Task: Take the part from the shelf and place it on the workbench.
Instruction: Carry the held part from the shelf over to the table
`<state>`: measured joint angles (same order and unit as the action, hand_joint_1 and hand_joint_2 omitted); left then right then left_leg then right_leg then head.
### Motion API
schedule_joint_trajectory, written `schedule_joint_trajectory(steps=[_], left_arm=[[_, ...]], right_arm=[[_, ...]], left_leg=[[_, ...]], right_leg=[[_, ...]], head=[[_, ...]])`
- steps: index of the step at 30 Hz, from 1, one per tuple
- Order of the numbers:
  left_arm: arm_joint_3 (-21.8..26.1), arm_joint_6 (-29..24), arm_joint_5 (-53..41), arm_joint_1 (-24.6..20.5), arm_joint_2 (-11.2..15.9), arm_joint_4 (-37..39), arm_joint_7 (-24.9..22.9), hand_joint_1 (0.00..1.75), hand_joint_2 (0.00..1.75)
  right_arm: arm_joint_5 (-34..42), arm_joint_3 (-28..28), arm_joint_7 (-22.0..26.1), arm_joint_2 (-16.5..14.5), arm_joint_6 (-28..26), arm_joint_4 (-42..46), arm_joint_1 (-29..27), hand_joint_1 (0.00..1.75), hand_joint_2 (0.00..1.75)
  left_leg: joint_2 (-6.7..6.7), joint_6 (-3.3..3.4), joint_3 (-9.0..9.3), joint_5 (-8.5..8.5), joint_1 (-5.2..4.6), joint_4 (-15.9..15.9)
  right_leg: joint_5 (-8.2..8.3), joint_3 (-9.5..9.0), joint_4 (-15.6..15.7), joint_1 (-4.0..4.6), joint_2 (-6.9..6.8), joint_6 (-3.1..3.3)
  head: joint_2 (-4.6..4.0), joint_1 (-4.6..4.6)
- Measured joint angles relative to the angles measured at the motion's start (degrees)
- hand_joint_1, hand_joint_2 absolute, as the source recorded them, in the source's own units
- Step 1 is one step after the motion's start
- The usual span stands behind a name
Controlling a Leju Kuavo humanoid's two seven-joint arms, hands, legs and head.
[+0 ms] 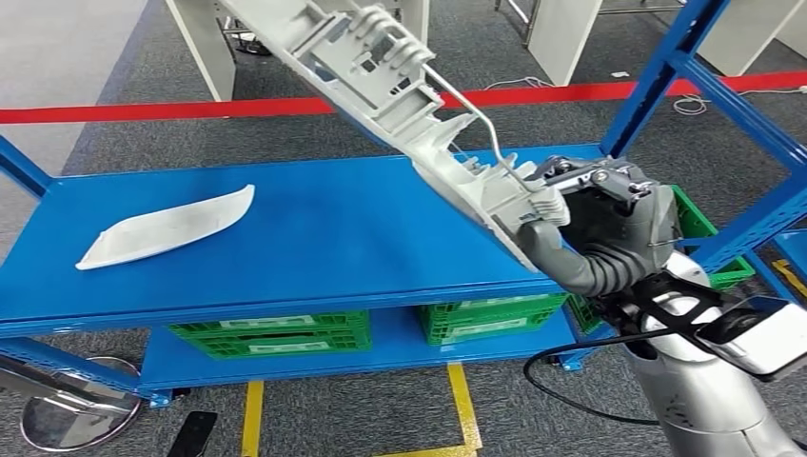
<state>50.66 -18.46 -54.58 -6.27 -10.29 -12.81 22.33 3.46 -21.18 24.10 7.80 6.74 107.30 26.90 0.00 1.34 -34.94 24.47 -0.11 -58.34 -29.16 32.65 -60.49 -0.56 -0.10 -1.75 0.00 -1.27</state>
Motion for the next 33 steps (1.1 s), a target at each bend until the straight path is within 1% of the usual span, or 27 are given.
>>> schedule_joint_trajectory(steps=[1,2,4,5,6,7,9,10,11,12,14,15,16,17,19,20,21,22,24,25,26,27,28,29,31,32,33], left_arm=[[0.01,-0.09,0.00,-0.01,-0.02,0.00,0.00,0.00,1.75],[0.01,-0.21,0.00,0.03,-0.02,0.00,-0.02,0.00,1.75],[0.04,-0.48,0.01,0.13,0.02,0.00,-0.08,0.00,1.75],[0.07,-0.57,0.02,0.18,0.05,0.00,-0.11,0.00,1.75],[0.09,-0.64,0.02,0.19,0.09,0.00,-0.14,0.00,1.75],[0.11,-0.67,0.02,0.19,0.14,0.00,-0.16,0.00,1.75],[0.15,-0.70,0.03,0.22,0.16,0.00,-0.21,0.00,1.75],[0.16,-0.70,0.04,0.25,0.17,0.00,-0.25,0.00,1.75],[0.18,-0.72,0.04,0.28,0.17,0.00,-0.28,0.00,1.75],[0.19,-0.77,0.04,0.28,0.17,0.00,-0.31,0.00,1.75],[0.20,-0.92,0.04,0.21,0.19,0.00,-0.32,0.00,1.75],[0.20,-1.03,0.04,0.13,0.21,0.00,-0.32,0.00,1.75],[0.20,-1.16,0.04,0.04,0.22,0.00,-0.33,0.00,1.75],[0.21,-1.33,0.04,0.00,0.24,0.00,-0.36,0.00,1.75],[0.25,-1.62,0.03,0.04,0.22,0.00,-0.47,0.00,1.75],[0.28,-1.76,0.02,0.08,0.23,0.00,-0.56,0.00,1.75],[0.30,-1.88,-0.01,0.07,0.24,0.00,-0.62,0.00,1.75],[0.31,-1.98,-0.03,0.03,0.25,0.00,-0.67,0.00,1.75],[0.31,-2.08,-0.06,-0.03,0.23,0.00,-0.74,0.00,1.75],[0.31,-2.07,-0.07,-0.02,0.22,0.00,-0.77,0.00,1.75],[0.31,-2.07,-0.07,0.00,0.21,0.00,-0.79,0.00,1.75],[0.31,-2.07,-0.07,-0.01,0.21,0.00,-0.80,0.00,1.75],[0.31,-2.07,-0.07,-0.01,0.21,0.00,-0.81,0.00,1.75],[0.31,-2.07,-0.07,-0.02,0.20,0.00,-0.82,0.00,1.75],[0.31,-2.06,-0.07,-0.04,0.15,0.00,-0.81,0.00,1.75],[0.31,-2.05,-0.08,-0.06,0.13,0.00,-0.81,0.00,1.75],[0.31,-2.05,-0.07,-0.06,0.12,0.00,-0.80,0.00,1.75]], right_arm=[[-0.12,0.01,0.01,0.00,-0.11,0.01,0.07,1.75,1.75],[-0.26,0.02,0.00,0.00,-0.26,0.00,0.06,1.75,1.75],[-0.50,0.08,-0.05,0.00,-0.57,-0.03,-0.02,1.75,1.75],[-0.57,0.10,-0.06,0.00,-0.68,-0.04,0.00,1.75,1.75],[-0.61,0.11,-0.05,0.00,-0.78,-0.05,0.06,1.75,1.75],[-0.64,0.11,-0.03,0.00,-0.83,-0.05,0.11,1.75,1.75],[-0.70,0.11,-0.02,0.00,-0.91,-0.11,0.09,1.75,1.75],[-0.73,0.10,-0.03,0.00,-0.92,-0.19,0.05,1.75,1.75],[-0.77,0.10,-0.05,0.00,-0.94,-0.27,0.02,1.75,1.75],[-0.80,0.09,-0.06,0.00,-0.95,-0.34,0.01,1.75,1.75],[-0.91,0.09,-0.06,0.00,-0.96,-0.40,0.10,1.75,1.75],[-0.98,0.10,-0.06,0.00,-0.97,-0.41,0.21,1.75,1.75],[-1.04,0.10,-0.07,0.00,-0.99,-0.43,0.36,1.75,1.75],[-1.12,0.10,-0.08,0.00,-1.02,-0.47,0.53,1.75,1.75],[-1.44,0.09,-0.11,0.00,-1.12,-0.62,0.80,1.75,1.75],[-1.71,0.09,-0.15,0.00,-1.24,-0.72,0.87,1.75,1.75],[-2.01,0.09,-0.20,0.00,-1.41,-0.83,0.92,1.75,1.75],[-2.29,0.10,-0.25,0.00,-1.57,-0.94,0.98,1.75,1.75],[-2.65,0.11,-0.29,0.00,-1.83,-1.16,1.04,1.75,1.75],[-2.75,0.11,-0.30,0.00,-1.87,-1.28,1.03,1.75,1.75],[-2.83,0.11,-0.30,0.00,-1.91,-1.43,1.02,1.75,1.75],[-2.90,0.11,-0.31,0.00,-1.93,-1.57,1.01,1.75,1.75],[-2.99,0.11,-0.31,0.00,-1.97,-1.70,1.02,1.75,1.75],[-3.08,0.11,-0.32,0.00,-2.00,-1.80,1.07,1.75,1.75],[-3.23,0.10,-0.34,0.00,-2.04,-1.91,1.28,1.75,1.75],[-3.28,0.09,-0.34,0.00,-2.05,-1.93,1.39,1.75,1.75],[-3.33,0.09,-0.35,0.00,-2.06,-1.96,1.45,1.75,1.75]], left_leg=[[-0.01,-0.27,-0.30,-0.18,-0.08,-0.21],[-0.02,-0.61,-0.58,-0.42,-0.14,-0.31],[-0.06,-1.27,-0.92,-0.62,-0.06,-0.46],[-0.08,-1.62,-1.20,0.05,-0.01,-1.03],[-0.11,-1.96,-1.78,1.44,0.07,-2.55],[-0.12,-2.28,-2.69,3.45,0.21,-5.12],[-0.12,-2.75,-5.14,7.90,0.41,-12.73],[-0.12,-2.87,-5.84,9.18,0.46,-15.61],[-0.12,-2.90,-5.65,9.44,0.47,-16.64],[-0.12,-2.83,-4.29,8.56,0.48,-15.12],[-0.14,-2.39,0.69,5.59,0.44,-7.17],[-0.16,-2.11,2.85,4.76,0.38,-3.45],[-0.21,-1.84,4.16,4.29,0.24,-0.96],[-0.25,-1.59,4.57,4.27,0.10,0.12],[-0.27,-0.93,4.25,3.51,-0.01,0.47],[-0.17,-0.52,4.00,3.00,0.09,0.67],[-0.08,-0.03,3.63,2.43,0.20,0.90],[0.02,0.36,3.12,1.85,0.31,1.10],[0.08,0.78,1.75,0.90,0.21,1.07],[0.08,0.79,1.02,0.39,0.14,1.03],[0.09,0.77,0.31,-0.12,0.08,0.99],[0.09,0.73,-0.39,-0.63,0.02,0.93],[0.09,0.66,-1.02,-1.10,-0.03,0.87],[0.08,0.55,-1.53,-1.51,-0.07,0.75],[0.05,0.14,-2.40,-2.29,-0.26,0.45],[0.05,-0.11,-2.68,-2.73,-0.31,0.36],[0.04,-0.40,-2.91,-3.20,-0.34,0.36]], right_leg=[[0.17,-0.87,1.65,0.07,0.04,0.25],[0.06,-0.97,1.99,0.19,0.09,0.52],[0.65,-0.54,2.04,0.12,0.08,1.32],[0.96,-0.36,2.09,0.03,0.01,1.76],[1.30,-0.13,2.20,-0.09,-0.09,2.18],[1.59,0.15,2.23,-0.14,-0.17,2.47],[2.17,0.93,2.20,-0.09,-0.25,2.70],[2.49,1.36,2.18,-0.07,-0.26,2.69],[2.82,1.81,2.15,-0.06,-0.25,2.63],[3.12,2.20,2.11,-0.06,-0.22,2.53],[3.65,2.73,2.04,-0.06,-0.17,2.19],[3.92,2.91,2.07,-0.03,-0.19,1.94],[4.19,3.08,2.05,0.00,-0.20,1.67],[4.50,3.25,2.04,0.01,-0.24,1.33],[5.10,3.59,2.12,-0.01,-0.26,0.57],[4.81,3.95,1.93,-0.05,-0.23,0.24],[3.60,4.57,0.93,-0.07,-0.17,-0.01],[1.51,5.53,-1.27,-0.09,-0.11,-0.17],[-3.67,7.70,-8.28,-0.12,-0.05,-0.43],[-5.16,8.34,-11.50,-0.12,-0.05,-0.52],[-5.42,8.28,-13.26,-0.11,-0.05,-0.55],[-4.53,7.30,-13.20,-0.10,-0.05,-0.52],[-2.92,5.29,-11.11,-0.10,-0.05,-0.38],[-1.66,2.56,-7.49,-0.07,-0.06,-0.18],[-1.32,-2.77,0.16,0.10,-0.04,0.12],[-1.81,-4.17,2.47,0.21,-0.01,0.22],[-2.08,-4.64,3.43,0.32,0.03,0.35]], head=[[0.00,-0.03],[0.00,-0.05],[0.00,-0.03],[0.00,-0.10],[0.00,-0.23],[0.00,-0.34],[0.00,-0.51],[0.00,-0.50],[0.00,-0.52],[0.00,-0.52],[0.00,-0.51],[0.00,-0.49],[0.00,-0.48],[0.00,-0.44],[0.00,-0.43],[0.00,-0.42],[0.00,-0.35],[0.00,-0.22],[0.00,-0.03],[0.00,-0.01],[0.00,-0.01],[0.00,-0.01],[0.00,-0.02],[0.00,-0.02],[0.00,-0.05],[0.00,-0.06],[0.00,-0.09]])
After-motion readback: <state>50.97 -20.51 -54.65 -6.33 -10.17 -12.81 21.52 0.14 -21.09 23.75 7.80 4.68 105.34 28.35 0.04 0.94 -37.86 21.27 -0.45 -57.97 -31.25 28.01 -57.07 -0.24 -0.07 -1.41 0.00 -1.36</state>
